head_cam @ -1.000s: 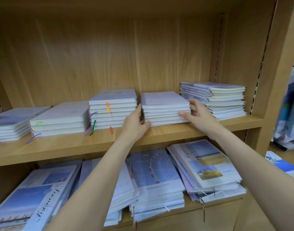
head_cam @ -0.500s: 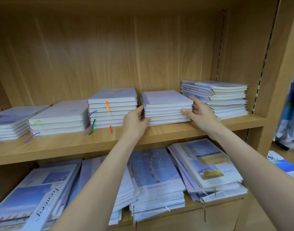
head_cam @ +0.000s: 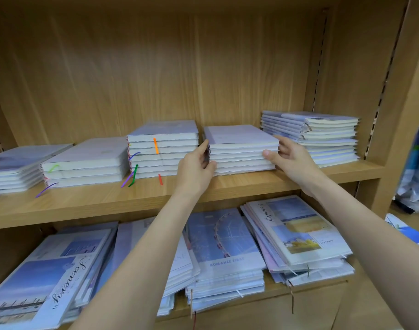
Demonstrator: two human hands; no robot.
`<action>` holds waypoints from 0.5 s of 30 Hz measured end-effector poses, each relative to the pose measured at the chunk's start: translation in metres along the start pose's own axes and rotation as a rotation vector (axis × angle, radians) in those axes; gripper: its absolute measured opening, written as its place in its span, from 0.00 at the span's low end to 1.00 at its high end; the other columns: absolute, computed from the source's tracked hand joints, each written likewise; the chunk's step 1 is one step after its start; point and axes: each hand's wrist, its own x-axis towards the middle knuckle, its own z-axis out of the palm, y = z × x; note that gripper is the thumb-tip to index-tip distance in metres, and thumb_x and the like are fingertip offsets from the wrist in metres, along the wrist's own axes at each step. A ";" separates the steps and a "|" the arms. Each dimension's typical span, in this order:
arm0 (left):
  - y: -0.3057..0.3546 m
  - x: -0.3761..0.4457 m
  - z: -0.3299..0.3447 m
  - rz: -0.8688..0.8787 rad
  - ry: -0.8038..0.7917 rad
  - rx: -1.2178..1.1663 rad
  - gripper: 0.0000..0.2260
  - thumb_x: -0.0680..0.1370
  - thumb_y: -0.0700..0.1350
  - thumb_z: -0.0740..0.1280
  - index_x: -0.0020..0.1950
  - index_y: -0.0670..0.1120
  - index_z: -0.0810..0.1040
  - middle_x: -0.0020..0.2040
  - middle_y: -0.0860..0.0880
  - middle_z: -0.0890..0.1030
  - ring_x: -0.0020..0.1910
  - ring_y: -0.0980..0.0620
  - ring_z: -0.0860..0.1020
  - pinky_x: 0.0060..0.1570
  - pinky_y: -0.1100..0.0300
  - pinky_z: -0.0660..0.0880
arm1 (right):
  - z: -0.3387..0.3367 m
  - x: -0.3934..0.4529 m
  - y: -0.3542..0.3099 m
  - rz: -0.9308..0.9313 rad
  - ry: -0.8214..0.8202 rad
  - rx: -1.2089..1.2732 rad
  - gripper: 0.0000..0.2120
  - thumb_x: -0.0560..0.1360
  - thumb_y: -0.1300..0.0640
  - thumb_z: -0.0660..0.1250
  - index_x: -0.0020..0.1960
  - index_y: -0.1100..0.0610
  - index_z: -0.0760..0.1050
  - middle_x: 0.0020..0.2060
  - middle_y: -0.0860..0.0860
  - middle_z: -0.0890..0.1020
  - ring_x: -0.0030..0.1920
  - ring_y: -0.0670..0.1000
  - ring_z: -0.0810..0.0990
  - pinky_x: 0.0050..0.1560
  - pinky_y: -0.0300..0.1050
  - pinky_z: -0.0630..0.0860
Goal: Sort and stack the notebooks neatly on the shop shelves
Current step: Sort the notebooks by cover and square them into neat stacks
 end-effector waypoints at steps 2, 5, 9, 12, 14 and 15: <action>0.001 -0.001 0.000 0.002 -0.003 0.001 0.25 0.77 0.32 0.62 0.73 0.42 0.62 0.68 0.46 0.72 0.67 0.53 0.70 0.61 0.70 0.64 | 0.000 -0.001 0.000 -0.012 0.005 -0.001 0.24 0.76 0.60 0.66 0.70 0.58 0.64 0.57 0.46 0.73 0.58 0.42 0.71 0.63 0.39 0.68; 0.002 -0.002 0.000 -0.003 0.000 0.001 0.26 0.77 0.32 0.62 0.73 0.42 0.62 0.68 0.46 0.72 0.67 0.52 0.70 0.62 0.68 0.65 | 0.000 -0.001 0.000 -0.034 0.010 -0.002 0.24 0.76 0.60 0.66 0.70 0.58 0.65 0.56 0.46 0.73 0.57 0.41 0.71 0.62 0.38 0.68; 0.000 -0.001 0.000 -0.003 -0.006 -0.008 0.26 0.76 0.31 0.62 0.73 0.42 0.62 0.67 0.45 0.73 0.66 0.51 0.71 0.63 0.65 0.66 | 0.000 0.000 0.002 -0.053 -0.002 -0.020 0.22 0.76 0.60 0.66 0.69 0.58 0.67 0.59 0.47 0.74 0.59 0.42 0.72 0.63 0.38 0.68; 0.000 0.000 -0.001 -0.014 -0.008 -0.023 0.26 0.76 0.30 0.61 0.73 0.42 0.63 0.67 0.44 0.72 0.66 0.51 0.72 0.61 0.67 0.66 | -0.002 0.003 0.006 -0.059 -0.009 -0.038 0.22 0.76 0.58 0.66 0.69 0.57 0.68 0.62 0.51 0.76 0.63 0.47 0.73 0.68 0.46 0.67; 0.001 -0.001 -0.001 -0.020 -0.014 -0.040 0.26 0.76 0.29 0.61 0.73 0.41 0.63 0.67 0.44 0.72 0.66 0.52 0.72 0.60 0.69 0.66 | -0.002 0.004 0.008 -0.062 -0.021 -0.045 0.22 0.76 0.58 0.66 0.69 0.57 0.68 0.61 0.50 0.75 0.64 0.47 0.72 0.69 0.46 0.67; 0.002 -0.002 -0.001 -0.023 -0.013 -0.046 0.26 0.76 0.29 0.61 0.73 0.41 0.63 0.67 0.44 0.72 0.66 0.52 0.72 0.60 0.69 0.66 | -0.002 0.004 0.008 -0.067 -0.024 -0.048 0.22 0.76 0.58 0.66 0.69 0.57 0.68 0.61 0.49 0.75 0.64 0.46 0.71 0.68 0.45 0.67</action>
